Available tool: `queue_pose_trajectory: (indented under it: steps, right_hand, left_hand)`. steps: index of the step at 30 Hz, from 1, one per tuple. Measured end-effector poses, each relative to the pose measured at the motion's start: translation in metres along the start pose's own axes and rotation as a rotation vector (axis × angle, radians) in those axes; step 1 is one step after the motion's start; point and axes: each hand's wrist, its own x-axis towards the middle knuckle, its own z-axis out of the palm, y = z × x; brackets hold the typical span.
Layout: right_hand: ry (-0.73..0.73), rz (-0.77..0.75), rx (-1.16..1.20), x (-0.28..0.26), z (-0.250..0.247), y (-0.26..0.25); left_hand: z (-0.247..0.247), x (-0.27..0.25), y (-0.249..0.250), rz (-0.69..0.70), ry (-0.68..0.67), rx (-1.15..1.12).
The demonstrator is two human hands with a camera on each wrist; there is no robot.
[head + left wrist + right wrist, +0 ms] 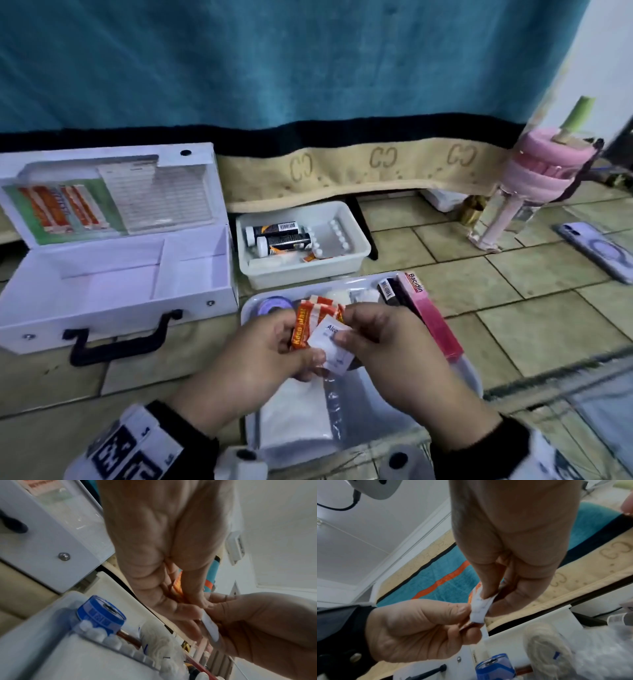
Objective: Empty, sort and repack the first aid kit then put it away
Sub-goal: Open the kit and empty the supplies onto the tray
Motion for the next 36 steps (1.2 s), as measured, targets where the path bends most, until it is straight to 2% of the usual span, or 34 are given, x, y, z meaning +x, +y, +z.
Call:
queue_pose_trajectory:
  steps: [3,6,9,13,16,20,24,28,31,33,36]
  right_hand:
    - [-0.108,0.004,0.014,0.003,-0.007,0.001]
    - [-0.137,0.032,-0.018,0.007,-0.012,0.005]
    - [-0.079,0.029,-0.084,0.011,-0.017,0.014]
    - [0.062,-0.001,-0.354,0.013,-0.029,0.028]
    - [0.1,0.076,-0.4,0.008,-0.037,0.032]
    - [0.034,0.142,-0.477,0.001,-0.039,0.035]
    - [0.013,0.114,-0.506,-0.002,-0.028,0.034]
    - [0.063,0.072,-0.496,-0.003,-0.023,0.034]
    - [0.14,-0.06,-0.421,-0.007,-0.024,0.029]
    - [0.156,-0.115,-0.297,-0.01,-0.024,0.024]
    - [0.069,-0.033,-0.026,-0.014,-0.02,0.019]
  left_hand:
    - [0.005,-0.002,-0.002,-0.033,0.09,-0.008]
    - [0.006,-0.007,-0.005,-0.074,0.228,0.01]
    - [0.005,-0.011,-0.007,-0.121,0.324,0.022]
    - [0.003,-0.016,-0.011,-0.159,0.358,0.065]
    - [0.0,-0.019,-0.013,-0.177,0.368,0.077]
    - [0.001,-0.023,-0.016,-0.192,0.382,0.092]
    - [0.0,-0.026,-0.018,-0.203,0.385,0.094]
    - [0.0,-0.027,-0.015,-0.184,0.371,0.111]
    - [0.001,-0.028,-0.013,-0.161,0.362,0.109]
    - [0.004,-0.028,-0.01,-0.134,0.31,0.116]
    - [0.014,-0.024,-0.003,-0.089,0.16,0.137]
